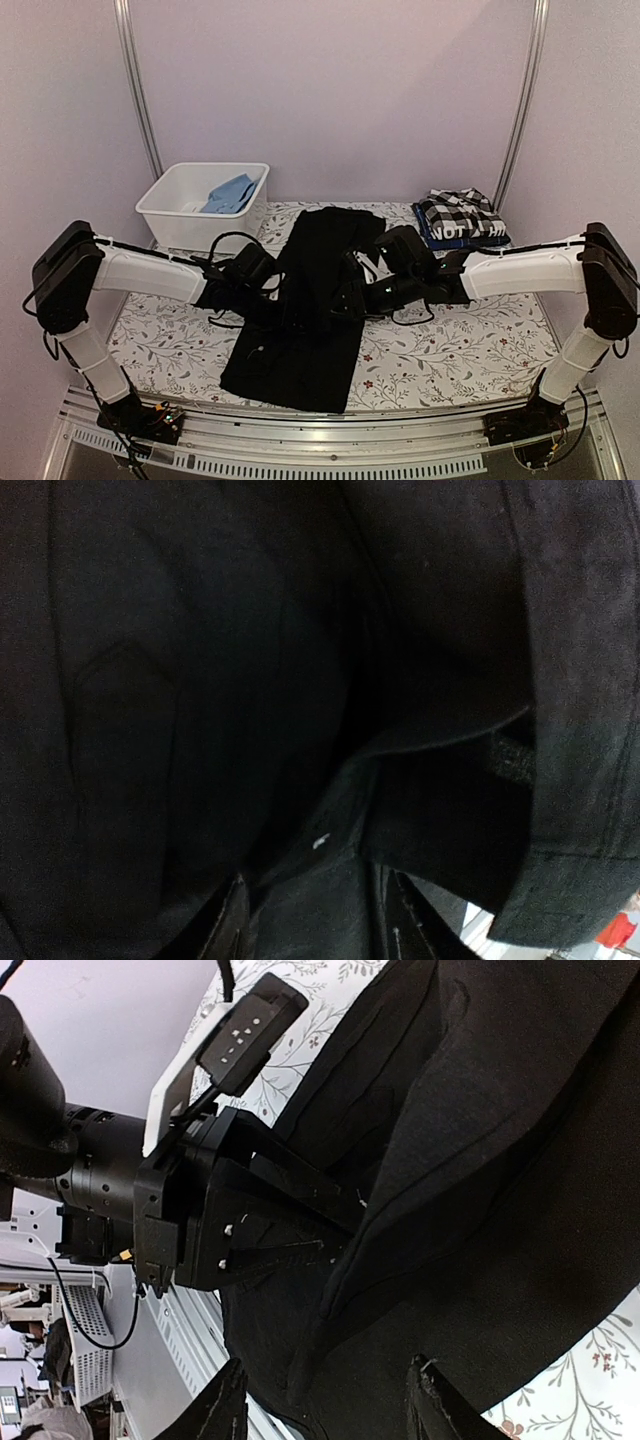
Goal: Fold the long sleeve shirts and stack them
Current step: Adjust the sleeve of the rectangle-folded shirt.
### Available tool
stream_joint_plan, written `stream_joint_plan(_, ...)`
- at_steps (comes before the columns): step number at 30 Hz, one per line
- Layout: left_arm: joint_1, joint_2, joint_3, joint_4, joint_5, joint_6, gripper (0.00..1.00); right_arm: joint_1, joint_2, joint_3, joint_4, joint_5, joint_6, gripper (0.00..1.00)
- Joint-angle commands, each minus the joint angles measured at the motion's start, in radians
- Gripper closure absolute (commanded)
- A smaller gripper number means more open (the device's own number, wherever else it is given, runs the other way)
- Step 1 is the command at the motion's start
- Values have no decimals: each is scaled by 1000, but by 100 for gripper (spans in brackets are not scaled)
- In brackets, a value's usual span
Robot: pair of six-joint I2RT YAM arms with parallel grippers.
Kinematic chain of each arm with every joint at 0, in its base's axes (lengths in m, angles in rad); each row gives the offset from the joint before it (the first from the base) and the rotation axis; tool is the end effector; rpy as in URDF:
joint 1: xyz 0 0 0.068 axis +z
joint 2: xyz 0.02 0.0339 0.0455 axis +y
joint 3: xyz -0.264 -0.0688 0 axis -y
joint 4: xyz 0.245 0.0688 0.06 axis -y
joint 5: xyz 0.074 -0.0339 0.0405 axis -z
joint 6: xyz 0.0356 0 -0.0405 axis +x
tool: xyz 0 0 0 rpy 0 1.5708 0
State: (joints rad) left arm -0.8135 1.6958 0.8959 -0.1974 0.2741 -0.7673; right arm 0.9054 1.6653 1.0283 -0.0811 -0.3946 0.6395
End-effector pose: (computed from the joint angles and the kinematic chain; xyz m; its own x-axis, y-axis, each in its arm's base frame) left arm 0.2165 -0.2431 0.1506 -0.9710 0.0544 -0.2327 0.1756 0.8229 -0.5403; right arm 0.2103 0.2901 0.2085 -0.8660 -0.2111 -0.4533 -0.4837 0.5835 0.6524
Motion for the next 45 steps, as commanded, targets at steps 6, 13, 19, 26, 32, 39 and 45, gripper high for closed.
stream_joint_plan(6, -28, 18, 55, 24, -3, 12, 83, 1, 64, 6, 19, -6, 17, 62)
stream_joint_plan(13, -45, -75, 68, -33, -24, 27, 100, 1, 76, -3, -4, 11, 19, 84)
stream_joint_plan(19, -67, -172, 125, -170, -22, 80, 100, 1, 76, -21, -2, -32, 17, 99)
stream_joint_plan(26, -87, -193, 150, -324, -12, 136, 100, 20, 68, -63, 26, -77, 40, 99)
stream_joint_plan(32, -114, -184, 131, -346, 3, 139, 100, 83, 71, -109, 73, -71, 104, 99)
stream_joint_plan(39, -127, -153, 132, -358, 21, 151, 100, 121, 81, -129, 97, -49, 144, 91)
stream_joint_plan(45, -136, -128, 132, -364, 34, 168, 100, 121, 19, -136, 27, 42, 140, 83)
